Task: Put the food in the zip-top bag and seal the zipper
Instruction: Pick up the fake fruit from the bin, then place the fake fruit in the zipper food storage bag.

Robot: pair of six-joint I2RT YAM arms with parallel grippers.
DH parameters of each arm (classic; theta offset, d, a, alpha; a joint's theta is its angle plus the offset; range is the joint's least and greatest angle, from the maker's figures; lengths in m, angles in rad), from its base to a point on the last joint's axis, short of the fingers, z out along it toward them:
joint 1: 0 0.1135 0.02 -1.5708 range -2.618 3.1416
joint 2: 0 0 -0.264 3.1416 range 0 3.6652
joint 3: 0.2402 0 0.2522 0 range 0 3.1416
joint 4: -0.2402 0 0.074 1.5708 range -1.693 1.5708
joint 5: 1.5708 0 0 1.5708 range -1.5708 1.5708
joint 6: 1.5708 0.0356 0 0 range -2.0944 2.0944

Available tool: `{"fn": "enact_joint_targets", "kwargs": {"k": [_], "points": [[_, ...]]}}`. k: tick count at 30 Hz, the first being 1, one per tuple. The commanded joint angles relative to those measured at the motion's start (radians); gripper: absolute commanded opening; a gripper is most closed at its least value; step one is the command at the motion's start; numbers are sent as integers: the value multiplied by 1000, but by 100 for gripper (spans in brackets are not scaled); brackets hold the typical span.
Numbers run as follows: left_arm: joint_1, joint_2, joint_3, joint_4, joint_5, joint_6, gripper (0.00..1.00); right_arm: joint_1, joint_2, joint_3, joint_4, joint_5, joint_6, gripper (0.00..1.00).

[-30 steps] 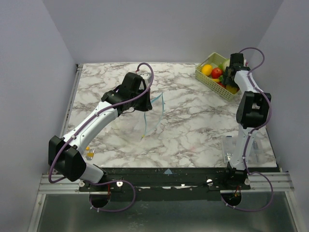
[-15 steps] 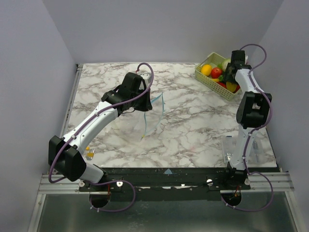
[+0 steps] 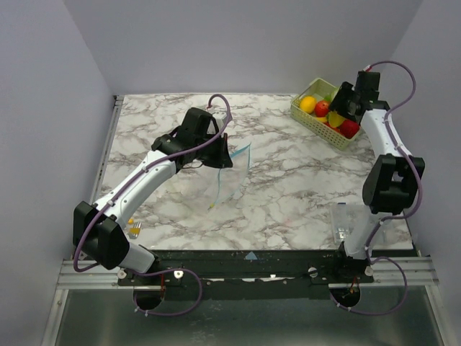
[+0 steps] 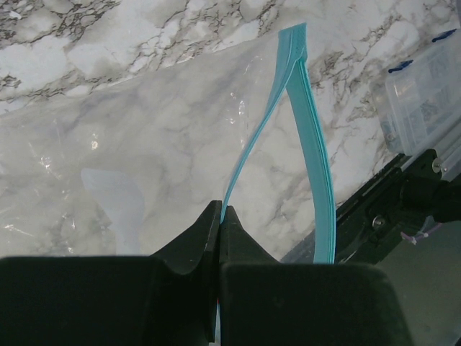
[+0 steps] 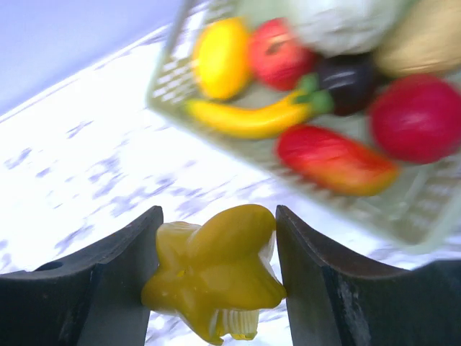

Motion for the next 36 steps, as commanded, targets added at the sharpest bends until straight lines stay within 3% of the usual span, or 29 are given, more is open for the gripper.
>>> {"fn": "enact_joint_targets", "kwargs": {"k": [1,8,13,17,22,30,36], "points": [[19,10,11,34,89,-15,0,137,-136,-144,156,-265,133,1],[62,5,-3,62,152,-37,0,429,-376,-429,427,-403,320,1],[76,-7,-12,74,178,-41,0,626,-508,-553,652,-314,370,1],[75,-23,-23,86,178,-42,0,766,-543,-541,628,-173,307,1],[77,-26,-16,69,133,-47,0,785,-617,-486,503,-44,230,1],[80,-122,-18,20,-223,-101,0,819,-608,-491,564,-111,214,1],[87,-101,-11,18,-172,-115,0,877,-492,-466,694,-138,190,1]]}}
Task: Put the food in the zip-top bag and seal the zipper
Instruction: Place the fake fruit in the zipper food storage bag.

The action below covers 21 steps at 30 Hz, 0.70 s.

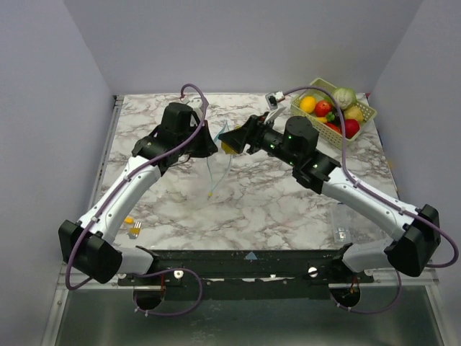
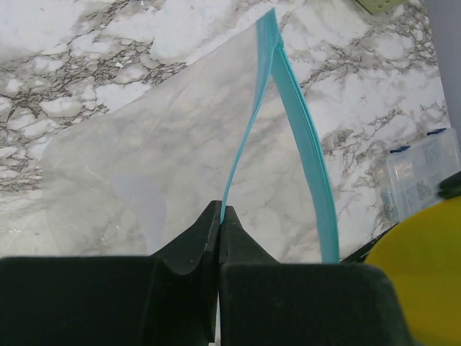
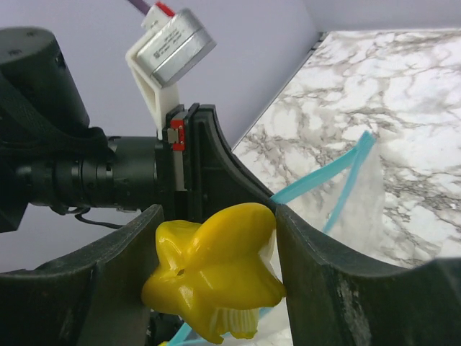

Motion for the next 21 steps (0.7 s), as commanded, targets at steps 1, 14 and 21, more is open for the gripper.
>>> {"fn": "enact_joint_targets", "kwargs": {"k": [1,14,21], "points": [[7,13,-5,-14,-13,-32,0,29,77,35,112,-19,-41,1],[52,33,-28,17,68,-123,0,99,132,8,101,231,-83,11],[64,41,-30,20,83,-129,0,143,173,52,61,332,-91,18]]}}
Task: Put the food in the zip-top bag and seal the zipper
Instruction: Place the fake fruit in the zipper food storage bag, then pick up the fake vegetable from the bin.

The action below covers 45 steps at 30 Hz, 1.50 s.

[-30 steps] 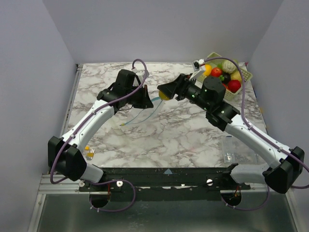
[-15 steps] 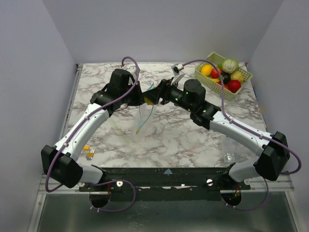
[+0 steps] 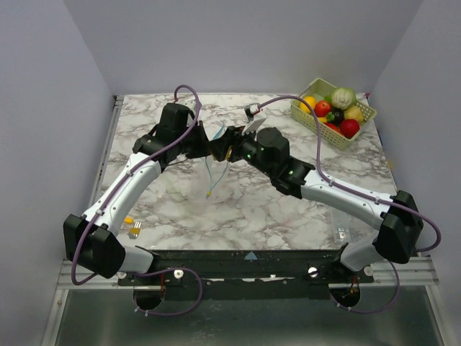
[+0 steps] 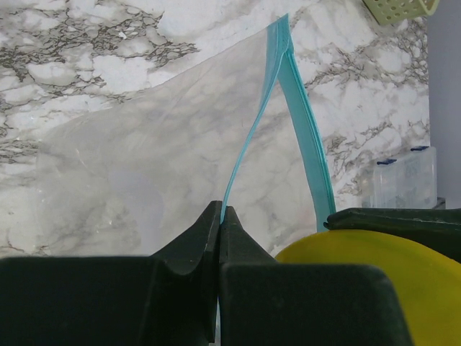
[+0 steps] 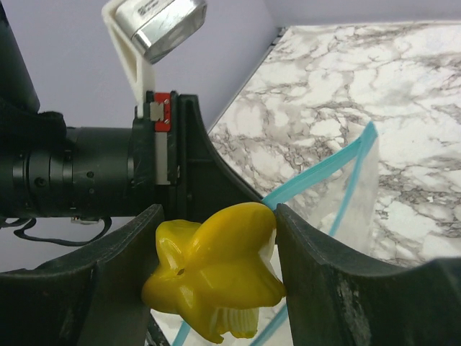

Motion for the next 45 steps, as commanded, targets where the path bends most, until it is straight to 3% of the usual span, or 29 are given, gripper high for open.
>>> {"fn": "enact_joint_targets", "kwargs": {"k": [1,4,6,8,17,27,35,45], "points": [[10,8,-8,17,35,-19,0,12,22,51,-33,110,-10,19],[16,7,-11,22,39,-20,0,31,32,40,-48,173,-25,32],[19,6,-13,27,46,-19,0,32,36,35,-54,183,-23,50],[24,8,-12,30,52,-15,0,33,35,36,-60,183,-15,59],[36,6,-12,29,40,-9,0,33,55,100,-149,183,16,86],[36,-5,-5,20,23,13,0,-60,-15,140,-286,285,-5,91],[36,8,7,21,102,55,0,-390,3,185,-385,241,22,91],[36,14,5,35,184,104,0,-672,235,353,-374,399,-112,95]]}}
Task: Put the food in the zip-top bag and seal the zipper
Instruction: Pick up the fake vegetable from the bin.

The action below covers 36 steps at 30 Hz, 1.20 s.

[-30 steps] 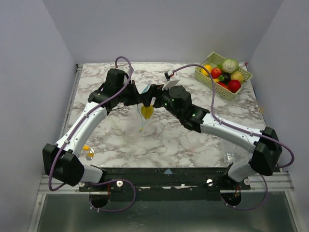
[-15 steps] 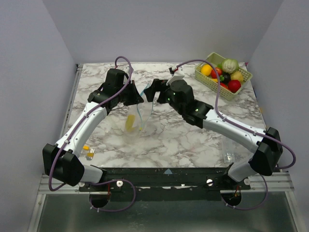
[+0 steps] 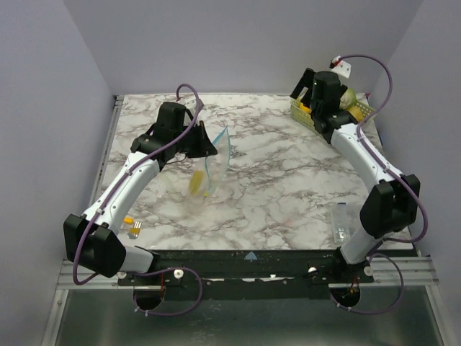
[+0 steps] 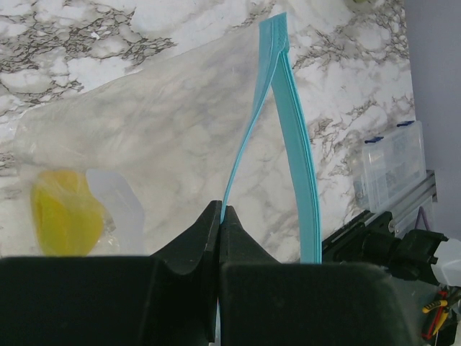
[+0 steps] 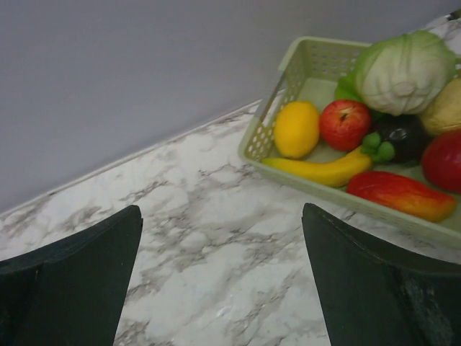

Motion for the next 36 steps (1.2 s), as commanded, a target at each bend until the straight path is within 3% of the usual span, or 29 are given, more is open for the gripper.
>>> {"fn": "enact_joint_targets", "kwargs": {"k": [1,7,13,26,36], "points": [[2,11,11,21,66,35,0,-110,103,64,6,65,-61,95],[2,24,16,19,74,44,0,-266,261,178,18,-7,-11,100],[2,35,22,15,98,50,0,-325,414,307,34,10,-72,100],[2,53,22,17,124,54,0,-353,740,645,-3,89,-209,100],[3,62,23,18,130,54,0,-355,816,638,5,158,-281,100]]}}
